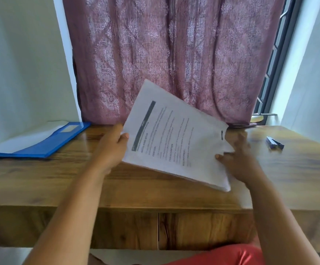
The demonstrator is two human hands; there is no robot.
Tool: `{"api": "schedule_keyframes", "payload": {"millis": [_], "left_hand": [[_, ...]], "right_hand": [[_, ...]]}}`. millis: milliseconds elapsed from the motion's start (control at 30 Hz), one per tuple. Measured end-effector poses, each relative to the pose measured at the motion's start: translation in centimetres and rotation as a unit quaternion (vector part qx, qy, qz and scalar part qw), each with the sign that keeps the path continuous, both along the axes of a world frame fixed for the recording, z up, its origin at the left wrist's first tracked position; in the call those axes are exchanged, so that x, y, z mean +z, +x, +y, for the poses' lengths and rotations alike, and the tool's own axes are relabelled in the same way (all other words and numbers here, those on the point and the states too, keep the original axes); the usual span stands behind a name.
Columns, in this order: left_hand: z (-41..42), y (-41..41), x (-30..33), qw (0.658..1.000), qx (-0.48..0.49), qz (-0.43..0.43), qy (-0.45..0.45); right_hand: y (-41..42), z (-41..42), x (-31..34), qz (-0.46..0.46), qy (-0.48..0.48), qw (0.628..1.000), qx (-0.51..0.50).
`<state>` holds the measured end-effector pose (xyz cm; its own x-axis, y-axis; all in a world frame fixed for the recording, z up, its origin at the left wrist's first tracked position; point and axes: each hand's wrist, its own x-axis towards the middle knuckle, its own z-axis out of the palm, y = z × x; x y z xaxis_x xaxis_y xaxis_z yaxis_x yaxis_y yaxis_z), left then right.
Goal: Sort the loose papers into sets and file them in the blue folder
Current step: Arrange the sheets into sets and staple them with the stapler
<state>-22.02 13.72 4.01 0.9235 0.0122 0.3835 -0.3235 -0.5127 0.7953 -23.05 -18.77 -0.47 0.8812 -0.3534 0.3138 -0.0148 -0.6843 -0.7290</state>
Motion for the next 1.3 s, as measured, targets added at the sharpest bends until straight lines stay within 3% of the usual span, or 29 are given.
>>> {"api": "schedule_keyframes", "payload": {"millis": [67,167,267,367,433,500,567,633,700,800,867,1000,1167,1300], "left_hand": [[0.4,0.3,2.0,0.999,-0.028,-0.004,0.04],[0.5,0.4,5.3,0.988,-0.078,-0.008,0.136],[0.4,0.6,8.1,0.968,-0.106,-0.014,0.227],[0.3,1.1,9.7,0.958,-0.13,0.0,0.255],[0.1,1.8,9.7,0.97,-0.132,-0.016,0.206],[-0.5,2.3,9.2,0.989,-0.113,-0.07,0.06],[-1.6,2.6,7.6,0.987,-0.023,-0.14,-0.069],[-3.1,2.6,5.7,0.977,-0.005,-0.095,-0.189],[-4.7,2.8,3.3,0.967,-0.078,-0.001,-0.243],[-7.0,3.1,0.8,0.964,-0.09,-0.03,-0.247],[-7.9,3.1,0.6,0.963,-0.025,-0.105,-0.247],[-8.5,2.2,0.6,0.954,0.045,-0.249,-0.163],[-8.3,2.5,-2.1,0.967,0.044,-0.237,-0.079],[-8.0,2.5,-3.4,0.958,0.036,-0.282,-0.037]], "right_hand": [[0.0,0.5,1.7,-0.063,-0.119,0.991,0.017],[0.6,2.0,4.8,-0.111,-0.149,0.978,0.098],[1.3,2.5,7.0,-0.05,-0.047,0.973,0.222],[1.3,2.4,7.2,-0.013,0.066,0.958,0.279],[1.4,2.6,6.6,-0.029,0.094,0.956,0.276],[1.4,2.8,6.0,-0.063,0.132,0.955,0.26],[1.5,2.9,5.7,-0.097,0.176,0.953,0.227],[1.5,3.0,5.7,-0.136,0.228,0.946,0.185],[1.4,3.3,6.1,-0.168,0.248,0.943,0.146],[1.3,4.2,6.3,-0.202,0.224,0.948,0.105],[0.9,4.8,6.2,-0.228,0.204,0.948,0.092],[-0.2,5.1,5.2,-0.272,0.175,0.943,0.078],[0.0,4.9,1.8,-0.247,0.171,0.952,0.053],[-0.1,4.8,1.3,-0.266,0.176,0.947,0.04]]}}
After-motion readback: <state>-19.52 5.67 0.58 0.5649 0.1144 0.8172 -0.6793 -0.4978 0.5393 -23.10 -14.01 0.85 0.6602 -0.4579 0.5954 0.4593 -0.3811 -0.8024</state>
